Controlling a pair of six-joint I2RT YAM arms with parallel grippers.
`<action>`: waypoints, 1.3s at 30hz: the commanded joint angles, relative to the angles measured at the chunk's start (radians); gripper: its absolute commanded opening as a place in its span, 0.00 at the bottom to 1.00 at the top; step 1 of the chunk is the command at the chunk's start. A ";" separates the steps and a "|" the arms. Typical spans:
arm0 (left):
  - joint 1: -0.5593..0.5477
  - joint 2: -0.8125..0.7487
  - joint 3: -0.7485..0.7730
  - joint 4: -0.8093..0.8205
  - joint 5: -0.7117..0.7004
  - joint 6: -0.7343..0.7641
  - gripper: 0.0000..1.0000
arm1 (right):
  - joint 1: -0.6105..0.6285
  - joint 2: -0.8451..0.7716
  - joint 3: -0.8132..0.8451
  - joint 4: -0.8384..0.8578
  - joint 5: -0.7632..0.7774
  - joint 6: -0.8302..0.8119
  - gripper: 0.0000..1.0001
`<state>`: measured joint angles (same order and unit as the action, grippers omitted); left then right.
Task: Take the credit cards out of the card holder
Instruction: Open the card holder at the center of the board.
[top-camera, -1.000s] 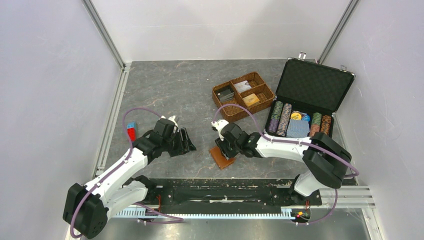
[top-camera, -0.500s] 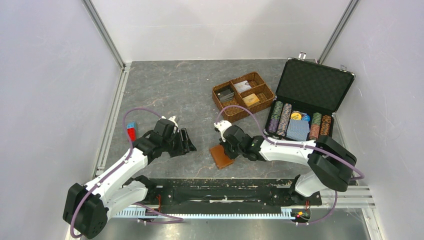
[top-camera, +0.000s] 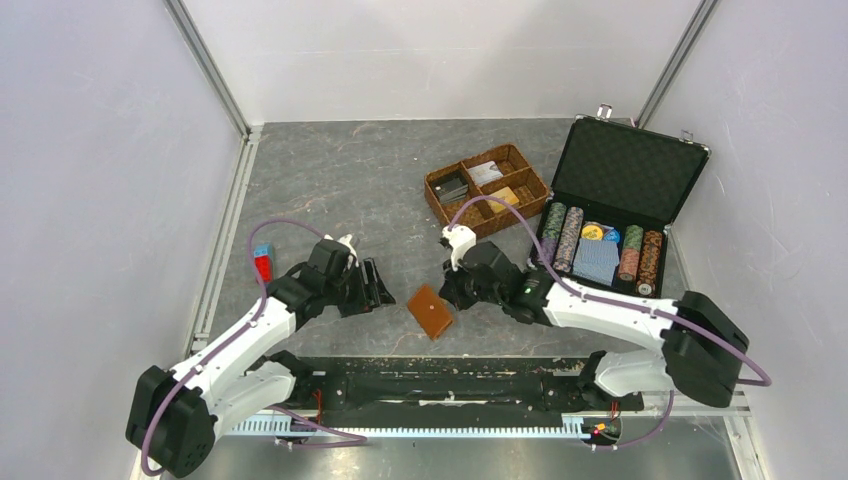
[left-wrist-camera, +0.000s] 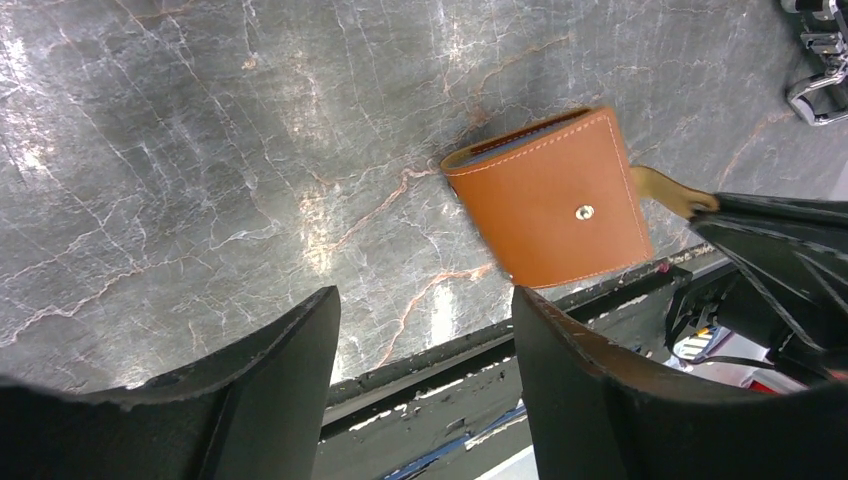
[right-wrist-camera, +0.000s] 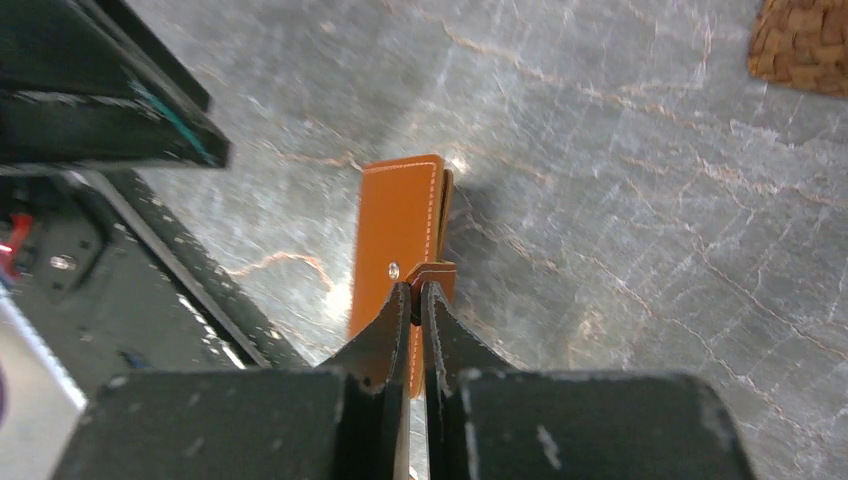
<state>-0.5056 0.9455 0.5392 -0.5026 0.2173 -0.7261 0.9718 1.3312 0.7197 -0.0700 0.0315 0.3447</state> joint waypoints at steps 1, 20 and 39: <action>0.000 -0.014 -0.008 0.063 0.035 -0.045 0.72 | -0.008 -0.086 -0.004 0.100 -0.028 0.074 0.00; 0.000 0.057 -0.045 0.189 0.100 -0.079 0.76 | -0.059 -0.169 -0.085 0.150 -0.038 0.147 0.00; 0.000 0.141 -0.072 0.266 0.113 -0.093 0.72 | -0.193 -0.185 -0.299 0.105 0.055 0.143 0.00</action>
<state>-0.5056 1.0634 0.4797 -0.3168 0.2985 -0.7715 0.7868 1.1584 0.4332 0.0238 0.0616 0.4828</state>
